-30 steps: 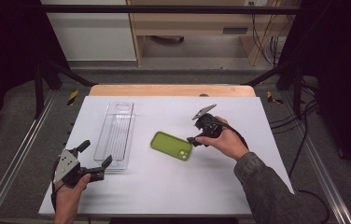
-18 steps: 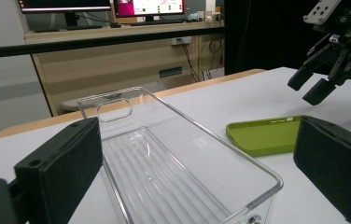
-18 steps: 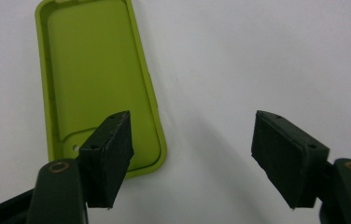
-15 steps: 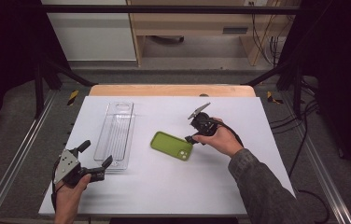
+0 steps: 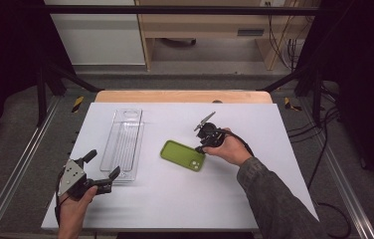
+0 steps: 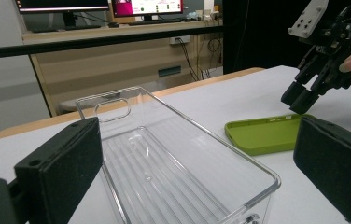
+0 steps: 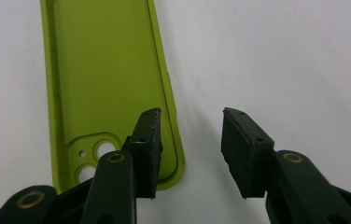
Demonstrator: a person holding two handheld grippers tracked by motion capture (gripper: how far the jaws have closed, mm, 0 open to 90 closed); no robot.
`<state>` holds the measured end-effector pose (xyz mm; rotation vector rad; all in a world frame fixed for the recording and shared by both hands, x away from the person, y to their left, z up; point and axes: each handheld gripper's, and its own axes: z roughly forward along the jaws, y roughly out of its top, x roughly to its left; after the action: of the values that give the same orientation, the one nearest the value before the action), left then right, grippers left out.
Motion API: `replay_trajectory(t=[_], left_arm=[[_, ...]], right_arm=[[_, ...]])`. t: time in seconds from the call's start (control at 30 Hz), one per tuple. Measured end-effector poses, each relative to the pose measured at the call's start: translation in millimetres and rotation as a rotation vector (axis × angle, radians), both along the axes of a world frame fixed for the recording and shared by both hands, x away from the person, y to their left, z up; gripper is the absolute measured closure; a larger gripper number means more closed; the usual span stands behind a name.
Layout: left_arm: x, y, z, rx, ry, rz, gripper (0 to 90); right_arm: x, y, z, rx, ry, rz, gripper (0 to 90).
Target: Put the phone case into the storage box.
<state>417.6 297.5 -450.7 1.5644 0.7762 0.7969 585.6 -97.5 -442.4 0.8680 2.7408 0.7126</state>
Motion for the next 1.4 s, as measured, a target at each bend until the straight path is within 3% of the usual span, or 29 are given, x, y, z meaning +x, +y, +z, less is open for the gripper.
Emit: replay_trajectory(t=[0.77,1.4], left_arm=[[0.0,-2.0,-0.3,0.013,0.001,-0.012,1.1],[0.1,-4.2,-0.8,0.025,0.004,-0.028,1.1]], right_arm=[[2.4,1.2,-8.7,-0.030,0.039,0.036,73.4],[3.3,0.0,-8.9,-0.017,0.056,0.059,83.8]])
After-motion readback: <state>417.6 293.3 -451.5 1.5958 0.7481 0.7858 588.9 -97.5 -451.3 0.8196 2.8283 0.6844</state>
